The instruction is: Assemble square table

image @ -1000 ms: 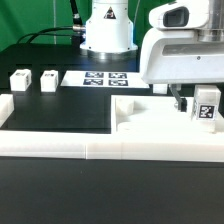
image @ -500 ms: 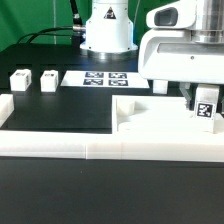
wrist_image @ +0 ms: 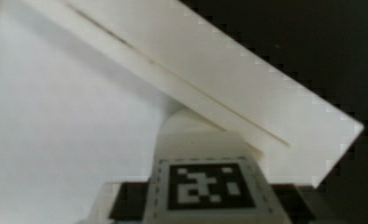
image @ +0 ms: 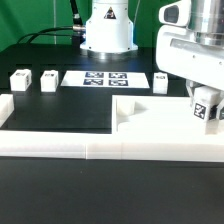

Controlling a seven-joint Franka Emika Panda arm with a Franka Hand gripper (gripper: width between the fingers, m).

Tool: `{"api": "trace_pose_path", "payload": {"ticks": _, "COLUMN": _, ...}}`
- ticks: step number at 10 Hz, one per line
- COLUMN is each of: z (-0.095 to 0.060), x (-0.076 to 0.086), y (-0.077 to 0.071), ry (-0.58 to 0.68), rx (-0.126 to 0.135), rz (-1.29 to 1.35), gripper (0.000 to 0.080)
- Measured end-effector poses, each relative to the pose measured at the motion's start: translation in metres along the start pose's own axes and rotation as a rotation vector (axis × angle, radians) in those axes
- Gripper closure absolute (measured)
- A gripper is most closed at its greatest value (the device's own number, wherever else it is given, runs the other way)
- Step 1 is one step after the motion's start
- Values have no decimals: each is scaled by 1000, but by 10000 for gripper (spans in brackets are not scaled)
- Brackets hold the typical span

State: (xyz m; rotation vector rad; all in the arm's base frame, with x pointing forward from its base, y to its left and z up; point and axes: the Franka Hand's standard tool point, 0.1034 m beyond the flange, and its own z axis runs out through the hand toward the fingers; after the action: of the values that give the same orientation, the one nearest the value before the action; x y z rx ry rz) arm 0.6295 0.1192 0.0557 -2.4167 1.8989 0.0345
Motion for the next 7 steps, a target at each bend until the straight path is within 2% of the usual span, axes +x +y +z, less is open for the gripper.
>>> {"api": "trace_pose_path", "payload": {"ticks": 3, "z": 0, "x": 0, "y": 0, "ry": -18, "rx": 6, "rz": 205, "gripper": 529}}
{"api": "trace_pose_path", "payload": {"ticks": 4, "z": 0, "x": 0, "y": 0, "ry": -17, "rx": 6, "rz": 190, "gripper": 529}}
{"api": "trace_pose_path", "payload": {"ticks": 5, "z": 0, "x": 0, "y": 0, "ry": -17, "rx": 6, "rz": 164, "gripper": 431}}
{"api": "trace_pose_path", "payload": {"ticks": 6, "z": 1, "x": 1, "y": 1, "ry": -14, "rx": 11, "rz": 134, "gripper": 293}}
{"api": "trace_pose_path", "payload": {"ticks": 7, "z": 4, "x": 3, "y": 7, "ry": 5, "rx": 35, "rz": -24, "gripper": 196}}
